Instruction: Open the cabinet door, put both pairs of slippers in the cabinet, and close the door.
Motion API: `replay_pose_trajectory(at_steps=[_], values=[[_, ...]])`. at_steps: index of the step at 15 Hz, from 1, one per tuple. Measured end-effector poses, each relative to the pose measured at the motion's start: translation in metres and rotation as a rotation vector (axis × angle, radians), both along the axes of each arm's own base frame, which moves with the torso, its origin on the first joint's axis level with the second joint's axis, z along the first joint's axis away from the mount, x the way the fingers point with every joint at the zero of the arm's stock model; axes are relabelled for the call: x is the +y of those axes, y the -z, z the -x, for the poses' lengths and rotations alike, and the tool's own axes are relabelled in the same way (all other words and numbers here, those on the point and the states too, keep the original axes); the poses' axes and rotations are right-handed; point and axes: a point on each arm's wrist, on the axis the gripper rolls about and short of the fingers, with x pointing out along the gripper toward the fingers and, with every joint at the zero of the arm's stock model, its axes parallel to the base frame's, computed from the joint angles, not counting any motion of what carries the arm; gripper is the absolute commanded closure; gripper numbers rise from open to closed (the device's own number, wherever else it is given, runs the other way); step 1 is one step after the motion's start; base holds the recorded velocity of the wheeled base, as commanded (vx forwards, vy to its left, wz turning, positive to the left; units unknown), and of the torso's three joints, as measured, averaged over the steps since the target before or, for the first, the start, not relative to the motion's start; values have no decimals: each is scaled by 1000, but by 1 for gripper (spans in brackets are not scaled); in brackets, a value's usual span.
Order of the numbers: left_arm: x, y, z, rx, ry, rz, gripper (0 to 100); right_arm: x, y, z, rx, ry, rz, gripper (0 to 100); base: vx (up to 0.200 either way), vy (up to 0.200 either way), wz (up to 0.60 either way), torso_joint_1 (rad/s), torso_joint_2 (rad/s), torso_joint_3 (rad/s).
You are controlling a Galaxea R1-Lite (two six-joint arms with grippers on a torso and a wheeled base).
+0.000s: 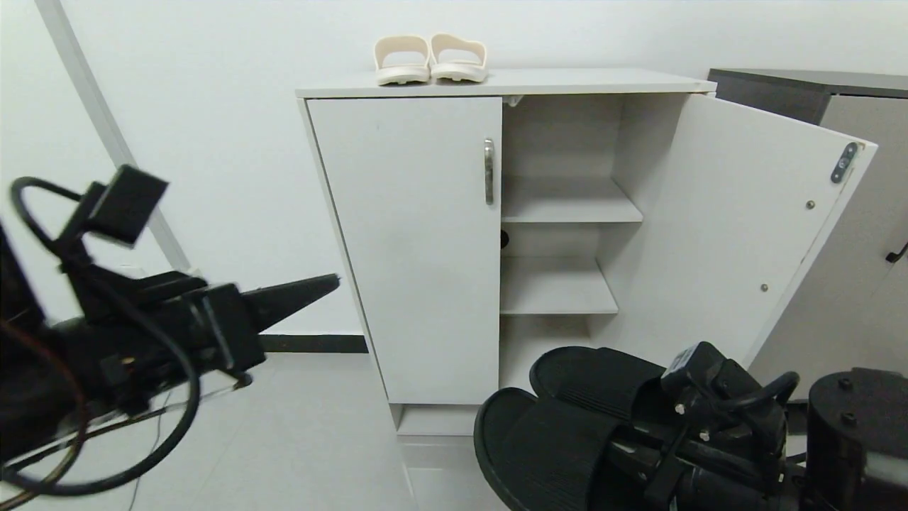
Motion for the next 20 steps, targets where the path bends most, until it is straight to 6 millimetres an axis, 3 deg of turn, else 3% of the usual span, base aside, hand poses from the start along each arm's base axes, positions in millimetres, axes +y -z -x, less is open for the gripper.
replay_pose_trajectory(at_steps=[4, 8, 11, 15, 18, 20], values=[[36, 21, 78, 90, -148, -193, 100, -2, -2, -4, -5, 20, -7, 100, 0, 0, 0, 0, 0, 0], [62, 41, 128, 85, -438, -294, 100, -1, -4, -7, -10, 33, -15, 100, 0, 0, 0, 0, 0, 0], [75, 62, 150, 54, -654, -313, 100, -1, -5, -8, -14, 41, -17, 100, 0, 0, 0, 0, 0, 0], [79, 109, 177, 14, -889, -389, 100, -2, -6, -8, -15, 42, -19, 100, 0, 0, 0, 0, 0, 0], [76, 140, 185, -47, -877, -394, 100, -1, -4, -9, -11, 40, -13, 100, 0, 0, 0, 0, 0, 0], [73, 147, 183, -160, -779, -342, 100, 0, -3, -9, -8, 40, -11, 100, 0, 0, 0, 0, 0, 0]])
